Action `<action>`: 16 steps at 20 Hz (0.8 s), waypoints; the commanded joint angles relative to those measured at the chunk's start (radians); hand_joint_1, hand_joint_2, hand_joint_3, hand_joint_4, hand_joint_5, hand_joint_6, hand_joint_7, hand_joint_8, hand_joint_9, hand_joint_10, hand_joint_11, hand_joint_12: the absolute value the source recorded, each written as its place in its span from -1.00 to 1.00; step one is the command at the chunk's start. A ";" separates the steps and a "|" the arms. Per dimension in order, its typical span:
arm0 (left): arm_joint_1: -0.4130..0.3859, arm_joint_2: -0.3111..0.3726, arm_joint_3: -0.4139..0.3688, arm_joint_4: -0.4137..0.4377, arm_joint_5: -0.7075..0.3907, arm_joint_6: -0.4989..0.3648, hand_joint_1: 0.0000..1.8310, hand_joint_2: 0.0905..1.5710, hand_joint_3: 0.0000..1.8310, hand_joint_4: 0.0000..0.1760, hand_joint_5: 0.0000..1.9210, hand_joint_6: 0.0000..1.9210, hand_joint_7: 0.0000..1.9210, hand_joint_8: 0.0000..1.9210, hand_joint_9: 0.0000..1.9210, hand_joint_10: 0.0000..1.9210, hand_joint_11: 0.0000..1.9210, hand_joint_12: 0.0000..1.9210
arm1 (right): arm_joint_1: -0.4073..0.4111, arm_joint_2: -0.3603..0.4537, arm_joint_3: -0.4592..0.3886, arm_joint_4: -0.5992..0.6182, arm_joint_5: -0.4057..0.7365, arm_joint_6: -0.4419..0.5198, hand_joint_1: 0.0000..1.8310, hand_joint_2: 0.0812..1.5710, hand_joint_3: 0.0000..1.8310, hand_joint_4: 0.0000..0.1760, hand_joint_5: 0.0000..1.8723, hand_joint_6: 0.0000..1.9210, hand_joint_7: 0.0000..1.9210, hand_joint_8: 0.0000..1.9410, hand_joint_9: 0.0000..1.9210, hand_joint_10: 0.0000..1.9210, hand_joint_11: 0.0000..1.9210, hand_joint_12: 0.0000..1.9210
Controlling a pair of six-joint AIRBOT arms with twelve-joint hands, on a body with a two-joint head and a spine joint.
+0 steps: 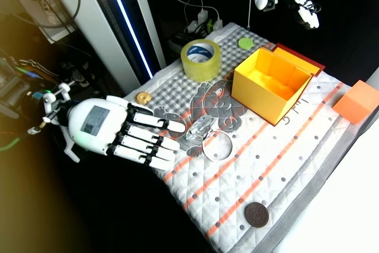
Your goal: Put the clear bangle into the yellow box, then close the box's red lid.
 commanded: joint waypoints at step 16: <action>-0.001 -0.020 0.016 0.017 -0.091 -0.006 -0.78 0.62 -1.00 0.99 -0.49 -1.00 -0.54 -1.00 -0.49 -0.99 -0.89 -0.11 | 0.368 -0.223 0.186 -0.089 -0.184 -0.003 -0.08 0.21 -0.99 -0.33 -0.55 -1.00 -0.50 -1.00 -0.47 -0.99 -0.75 -0.22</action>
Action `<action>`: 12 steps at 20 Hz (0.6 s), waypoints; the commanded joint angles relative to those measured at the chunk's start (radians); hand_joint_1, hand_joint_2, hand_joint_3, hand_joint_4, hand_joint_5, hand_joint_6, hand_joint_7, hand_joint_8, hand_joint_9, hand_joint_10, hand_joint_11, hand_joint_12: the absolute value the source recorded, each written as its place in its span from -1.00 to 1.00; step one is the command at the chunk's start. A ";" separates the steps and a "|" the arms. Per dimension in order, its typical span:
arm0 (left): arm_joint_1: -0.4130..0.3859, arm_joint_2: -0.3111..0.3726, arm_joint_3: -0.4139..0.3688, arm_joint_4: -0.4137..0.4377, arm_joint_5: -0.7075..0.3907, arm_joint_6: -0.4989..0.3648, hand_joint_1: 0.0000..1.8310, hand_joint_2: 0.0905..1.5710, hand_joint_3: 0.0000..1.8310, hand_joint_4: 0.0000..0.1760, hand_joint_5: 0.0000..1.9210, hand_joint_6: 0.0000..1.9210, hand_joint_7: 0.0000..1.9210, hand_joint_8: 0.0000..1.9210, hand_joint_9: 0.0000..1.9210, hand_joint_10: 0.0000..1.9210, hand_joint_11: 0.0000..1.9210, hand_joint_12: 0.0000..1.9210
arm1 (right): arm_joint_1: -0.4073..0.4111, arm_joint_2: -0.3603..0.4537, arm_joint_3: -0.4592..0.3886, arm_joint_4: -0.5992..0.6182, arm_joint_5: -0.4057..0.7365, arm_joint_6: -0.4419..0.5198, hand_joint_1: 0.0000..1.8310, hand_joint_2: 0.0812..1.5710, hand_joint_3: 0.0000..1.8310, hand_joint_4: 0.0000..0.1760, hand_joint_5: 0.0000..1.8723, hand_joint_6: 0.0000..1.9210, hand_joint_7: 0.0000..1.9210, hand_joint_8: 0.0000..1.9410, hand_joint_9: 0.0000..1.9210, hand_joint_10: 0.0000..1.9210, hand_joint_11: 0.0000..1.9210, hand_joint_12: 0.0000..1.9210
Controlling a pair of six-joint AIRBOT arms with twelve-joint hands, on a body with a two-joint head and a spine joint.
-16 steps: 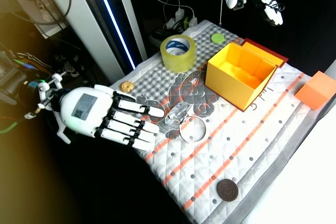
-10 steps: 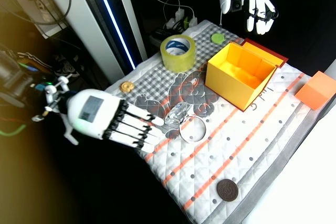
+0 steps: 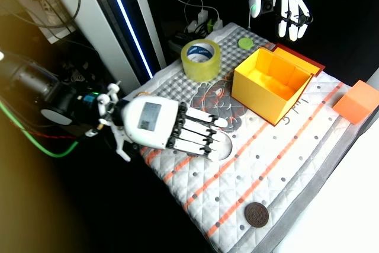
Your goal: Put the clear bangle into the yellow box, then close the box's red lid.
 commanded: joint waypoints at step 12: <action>0.003 0.009 -0.012 0.009 -0.186 -0.007 -1.00 0.56 -1.00 1.00 -0.84 -0.99 -1.00 -1.00 -1.00 -1.00 -1.00 -1.00 | 0.014 -0.017 0.038 0.013 -0.006 -0.012 0.17 0.40 -1.00 -1.00 -0.22 -0.99 -0.16 -0.98 -0.09 -0.95 -0.42 0.05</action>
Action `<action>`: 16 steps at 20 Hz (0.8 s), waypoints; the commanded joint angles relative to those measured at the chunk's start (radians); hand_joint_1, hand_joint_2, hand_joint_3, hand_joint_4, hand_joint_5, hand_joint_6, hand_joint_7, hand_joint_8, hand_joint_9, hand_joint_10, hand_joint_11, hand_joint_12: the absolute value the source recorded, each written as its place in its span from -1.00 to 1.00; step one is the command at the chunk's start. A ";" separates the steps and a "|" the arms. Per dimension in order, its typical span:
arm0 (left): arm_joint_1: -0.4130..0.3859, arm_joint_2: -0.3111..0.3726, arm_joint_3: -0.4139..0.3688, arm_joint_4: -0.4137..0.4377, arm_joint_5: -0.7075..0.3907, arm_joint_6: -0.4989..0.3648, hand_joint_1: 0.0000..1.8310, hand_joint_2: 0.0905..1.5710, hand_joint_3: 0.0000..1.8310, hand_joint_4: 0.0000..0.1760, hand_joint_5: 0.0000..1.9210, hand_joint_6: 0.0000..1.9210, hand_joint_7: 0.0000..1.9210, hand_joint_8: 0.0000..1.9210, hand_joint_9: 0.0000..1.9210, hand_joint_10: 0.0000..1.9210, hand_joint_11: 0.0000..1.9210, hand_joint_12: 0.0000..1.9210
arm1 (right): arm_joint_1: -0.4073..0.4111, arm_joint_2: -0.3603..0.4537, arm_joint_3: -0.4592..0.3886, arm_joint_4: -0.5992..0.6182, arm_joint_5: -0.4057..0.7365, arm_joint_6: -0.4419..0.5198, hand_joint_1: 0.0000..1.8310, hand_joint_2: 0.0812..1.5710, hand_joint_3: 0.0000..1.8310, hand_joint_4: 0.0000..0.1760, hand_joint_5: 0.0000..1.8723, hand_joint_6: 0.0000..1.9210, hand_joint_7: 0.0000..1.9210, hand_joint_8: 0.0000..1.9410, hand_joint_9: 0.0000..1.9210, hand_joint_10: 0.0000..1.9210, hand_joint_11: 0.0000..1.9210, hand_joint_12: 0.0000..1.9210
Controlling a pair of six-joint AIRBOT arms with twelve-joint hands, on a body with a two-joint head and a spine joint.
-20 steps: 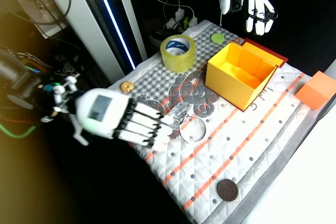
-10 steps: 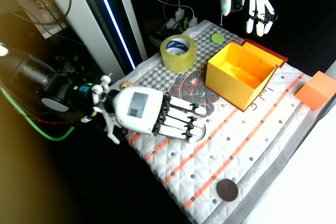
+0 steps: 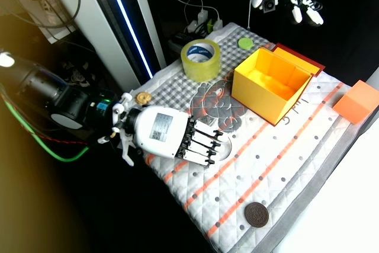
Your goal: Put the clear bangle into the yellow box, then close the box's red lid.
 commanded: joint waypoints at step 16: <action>0.003 -0.002 0.000 -0.001 -0.120 -0.007 -1.00 0.55 -1.00 1.00 -0.89 -1.00 -0.99 -1.00 -1.00 -1.00 -1.00 -1.00 | 0.145 0.081 -0.057 -0.135 0.230 0.026 0.38 0.30 -1.00 -1.00 0.08 -0.10 0.34 -0.46 0.45 -0.98 0.24 -0.42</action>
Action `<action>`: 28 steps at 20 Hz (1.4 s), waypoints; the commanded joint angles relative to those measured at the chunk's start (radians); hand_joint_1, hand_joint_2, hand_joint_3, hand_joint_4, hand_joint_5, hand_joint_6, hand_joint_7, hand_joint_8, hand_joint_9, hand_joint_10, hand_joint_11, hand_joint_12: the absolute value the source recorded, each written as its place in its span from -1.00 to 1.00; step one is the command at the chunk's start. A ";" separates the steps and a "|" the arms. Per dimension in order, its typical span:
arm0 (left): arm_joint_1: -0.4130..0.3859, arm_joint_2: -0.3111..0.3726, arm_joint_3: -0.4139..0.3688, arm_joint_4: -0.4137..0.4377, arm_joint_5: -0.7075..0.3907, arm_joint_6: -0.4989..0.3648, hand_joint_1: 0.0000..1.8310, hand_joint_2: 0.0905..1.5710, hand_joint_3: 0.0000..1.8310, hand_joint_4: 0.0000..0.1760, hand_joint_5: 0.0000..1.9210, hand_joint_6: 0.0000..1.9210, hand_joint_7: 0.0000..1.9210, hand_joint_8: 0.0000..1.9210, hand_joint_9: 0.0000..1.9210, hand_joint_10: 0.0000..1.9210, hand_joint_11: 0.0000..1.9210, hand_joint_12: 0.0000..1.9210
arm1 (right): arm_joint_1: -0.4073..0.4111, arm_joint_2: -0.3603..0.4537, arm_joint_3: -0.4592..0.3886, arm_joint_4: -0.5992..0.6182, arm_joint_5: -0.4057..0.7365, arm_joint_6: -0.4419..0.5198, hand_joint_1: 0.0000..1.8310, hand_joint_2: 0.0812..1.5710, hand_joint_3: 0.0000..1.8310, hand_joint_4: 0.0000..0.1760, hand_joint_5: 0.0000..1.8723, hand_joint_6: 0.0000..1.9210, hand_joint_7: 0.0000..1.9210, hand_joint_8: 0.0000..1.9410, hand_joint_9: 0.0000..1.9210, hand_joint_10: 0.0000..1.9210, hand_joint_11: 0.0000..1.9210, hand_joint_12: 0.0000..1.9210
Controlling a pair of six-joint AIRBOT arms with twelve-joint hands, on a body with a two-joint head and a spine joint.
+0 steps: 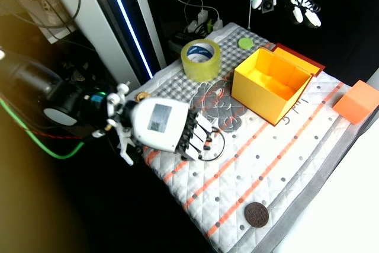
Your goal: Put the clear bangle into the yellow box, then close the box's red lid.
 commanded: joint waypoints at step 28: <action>-0.061 -0.055 0.057 0.032 -0.065 -0.007 -1.00 0.56 -1.00 1.00 -0.92 -1.00 -1.00 -1.00 -1.00 -1.00 -1.00 -1.00 | 0.256 -0.343 0.130 -0.017 0.149 0.039 0.36 0.32 -1.00 -1.00 0.08 -0.06 0.24 -0.32 0.45 -0.91 0.31 -0.33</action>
